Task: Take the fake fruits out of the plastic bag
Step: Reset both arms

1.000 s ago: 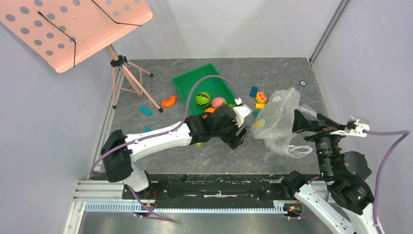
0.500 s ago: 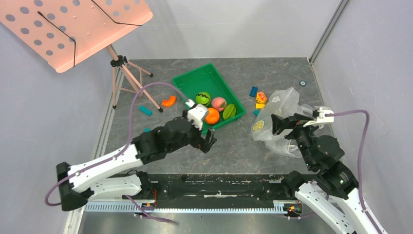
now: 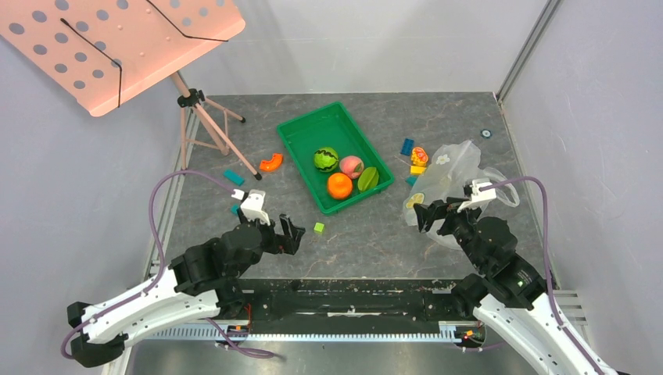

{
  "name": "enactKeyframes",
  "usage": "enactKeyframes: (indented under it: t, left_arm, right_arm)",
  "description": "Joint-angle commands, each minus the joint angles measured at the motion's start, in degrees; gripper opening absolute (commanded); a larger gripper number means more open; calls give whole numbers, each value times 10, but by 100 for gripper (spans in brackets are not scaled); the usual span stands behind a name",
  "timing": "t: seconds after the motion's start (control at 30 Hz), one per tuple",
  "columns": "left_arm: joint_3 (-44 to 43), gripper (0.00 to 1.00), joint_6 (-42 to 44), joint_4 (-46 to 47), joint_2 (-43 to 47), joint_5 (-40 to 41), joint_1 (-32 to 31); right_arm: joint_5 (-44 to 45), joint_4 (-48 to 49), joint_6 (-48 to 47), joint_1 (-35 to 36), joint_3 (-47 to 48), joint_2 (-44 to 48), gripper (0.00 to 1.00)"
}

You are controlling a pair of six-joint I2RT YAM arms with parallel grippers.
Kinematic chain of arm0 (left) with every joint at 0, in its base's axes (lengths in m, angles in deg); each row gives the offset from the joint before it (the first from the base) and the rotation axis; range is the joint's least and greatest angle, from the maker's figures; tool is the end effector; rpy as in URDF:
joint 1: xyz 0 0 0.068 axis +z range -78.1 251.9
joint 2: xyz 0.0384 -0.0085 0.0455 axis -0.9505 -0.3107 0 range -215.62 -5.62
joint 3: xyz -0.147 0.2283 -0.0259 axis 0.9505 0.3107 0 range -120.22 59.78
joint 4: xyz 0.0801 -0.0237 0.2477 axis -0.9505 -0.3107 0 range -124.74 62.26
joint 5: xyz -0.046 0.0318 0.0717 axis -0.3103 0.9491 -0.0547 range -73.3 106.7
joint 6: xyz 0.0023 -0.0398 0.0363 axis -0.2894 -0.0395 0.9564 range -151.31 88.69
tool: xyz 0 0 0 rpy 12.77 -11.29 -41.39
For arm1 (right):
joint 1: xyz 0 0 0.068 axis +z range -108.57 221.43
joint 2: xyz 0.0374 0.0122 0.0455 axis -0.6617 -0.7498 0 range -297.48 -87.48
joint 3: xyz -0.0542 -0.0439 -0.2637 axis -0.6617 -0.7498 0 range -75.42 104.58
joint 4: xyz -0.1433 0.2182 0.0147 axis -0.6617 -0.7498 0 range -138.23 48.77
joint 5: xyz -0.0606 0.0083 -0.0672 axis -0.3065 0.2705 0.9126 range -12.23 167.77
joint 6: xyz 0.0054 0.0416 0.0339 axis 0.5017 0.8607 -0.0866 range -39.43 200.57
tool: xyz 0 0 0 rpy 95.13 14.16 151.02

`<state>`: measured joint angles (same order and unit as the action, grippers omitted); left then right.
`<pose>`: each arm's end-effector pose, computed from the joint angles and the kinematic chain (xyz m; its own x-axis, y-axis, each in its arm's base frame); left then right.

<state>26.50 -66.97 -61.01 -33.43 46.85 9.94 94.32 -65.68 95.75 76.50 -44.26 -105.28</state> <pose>0.0710 -0.0952 0.2708 -0.5013 -0.1310 -0.8553 0.3226 0.8889 -0.3253 0.0870 0.0487 0.2884 -0.2363 0.1408 -0.9614 -0.2694 0.9412 0.2040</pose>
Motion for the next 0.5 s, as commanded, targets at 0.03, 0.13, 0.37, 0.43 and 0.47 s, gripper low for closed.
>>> enactKeyframes:
  t: [0.03,0.13,0.37,0.43,0.47]
  left_arm:
    - [-7,100,-22,-23,3,50,1]
    - [-4,100,-28,-29,9,47,1]
    - [6,100,-40,-41,24,55,1]
    - [5,100,-40,-43,24,59,1]
    - [5,100,-40,-43,24,61,1]
  right_arm:
    - [15,18,-2,0,-3,1,98]
    - [15,22,2,0,-12,13,98]
    - [17,17,1,0,-21,26,98]
    - [20,16,2,0,-21,26,98]
    - [20,15,2,0,-22,26,98]
